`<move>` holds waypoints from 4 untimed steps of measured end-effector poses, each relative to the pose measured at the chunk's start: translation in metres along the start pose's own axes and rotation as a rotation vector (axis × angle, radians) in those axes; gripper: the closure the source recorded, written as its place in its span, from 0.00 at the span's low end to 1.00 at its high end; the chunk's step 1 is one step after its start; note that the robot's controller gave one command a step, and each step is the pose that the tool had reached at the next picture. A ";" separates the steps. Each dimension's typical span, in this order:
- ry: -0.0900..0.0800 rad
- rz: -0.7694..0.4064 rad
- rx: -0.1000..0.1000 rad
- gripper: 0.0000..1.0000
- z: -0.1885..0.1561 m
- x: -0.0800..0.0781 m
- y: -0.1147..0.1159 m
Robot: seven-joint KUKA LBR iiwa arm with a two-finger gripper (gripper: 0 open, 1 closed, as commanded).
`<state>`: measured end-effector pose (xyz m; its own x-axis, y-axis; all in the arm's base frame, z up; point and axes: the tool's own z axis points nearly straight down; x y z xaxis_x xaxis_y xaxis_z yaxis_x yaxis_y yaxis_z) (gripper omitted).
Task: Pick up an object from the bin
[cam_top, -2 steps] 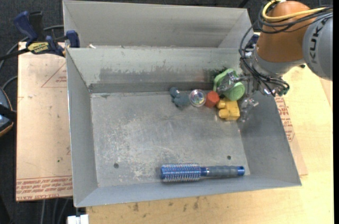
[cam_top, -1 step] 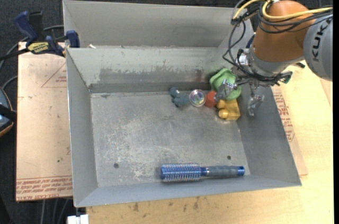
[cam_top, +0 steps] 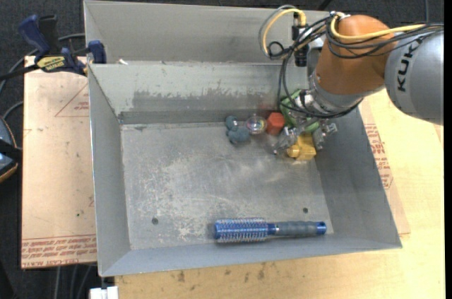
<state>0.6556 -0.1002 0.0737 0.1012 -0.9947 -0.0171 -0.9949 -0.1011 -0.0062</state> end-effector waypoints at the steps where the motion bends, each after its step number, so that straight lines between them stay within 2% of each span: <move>1: 0.017 -0.334 0.000 0.00 0.000 -0.029 0.007; 2: 0.013 -0.333 0.001 1.00 -0.002 -0.030 0.007; 3: 0.016 -0.329 -0.001 1.00 -0.071 -0.032 0.004; 4: 0.015 -0.325 -0.004 1.00 -0.105 -0.034 0.003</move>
Offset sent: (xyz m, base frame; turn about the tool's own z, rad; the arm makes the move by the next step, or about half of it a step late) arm -0.0134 0.0270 -0.0037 -0.3390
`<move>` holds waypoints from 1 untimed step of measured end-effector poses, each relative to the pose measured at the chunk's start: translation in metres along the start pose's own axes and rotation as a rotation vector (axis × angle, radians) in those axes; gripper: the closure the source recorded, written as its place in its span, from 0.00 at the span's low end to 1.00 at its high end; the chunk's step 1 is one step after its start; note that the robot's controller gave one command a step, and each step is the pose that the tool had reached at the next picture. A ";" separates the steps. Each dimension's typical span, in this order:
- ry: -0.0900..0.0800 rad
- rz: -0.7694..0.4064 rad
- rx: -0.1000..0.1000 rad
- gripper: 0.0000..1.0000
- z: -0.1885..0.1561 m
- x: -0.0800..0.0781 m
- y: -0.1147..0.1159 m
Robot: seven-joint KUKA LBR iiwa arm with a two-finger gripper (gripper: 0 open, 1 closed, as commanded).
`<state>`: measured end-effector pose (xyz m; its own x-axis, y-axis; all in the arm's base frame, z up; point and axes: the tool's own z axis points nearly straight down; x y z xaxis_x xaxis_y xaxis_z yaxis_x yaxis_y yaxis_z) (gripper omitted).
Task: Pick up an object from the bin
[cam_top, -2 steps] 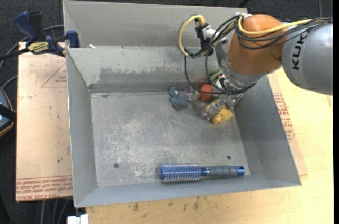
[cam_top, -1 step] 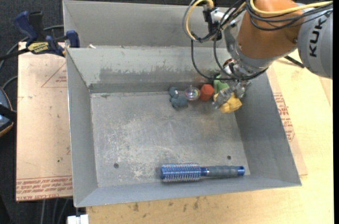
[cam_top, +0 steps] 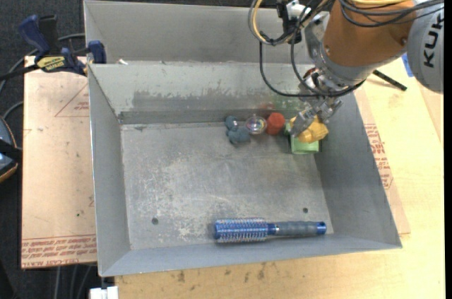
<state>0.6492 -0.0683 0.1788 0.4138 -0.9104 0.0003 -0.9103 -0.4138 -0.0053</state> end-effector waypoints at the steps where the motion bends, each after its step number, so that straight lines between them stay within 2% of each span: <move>1: -0.001 0.004 -0.002 1.00 -0.017 0.000 -0.001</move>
Offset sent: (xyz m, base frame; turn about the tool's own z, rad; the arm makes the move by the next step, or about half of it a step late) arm 0.0000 0.0000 0.0165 0.0000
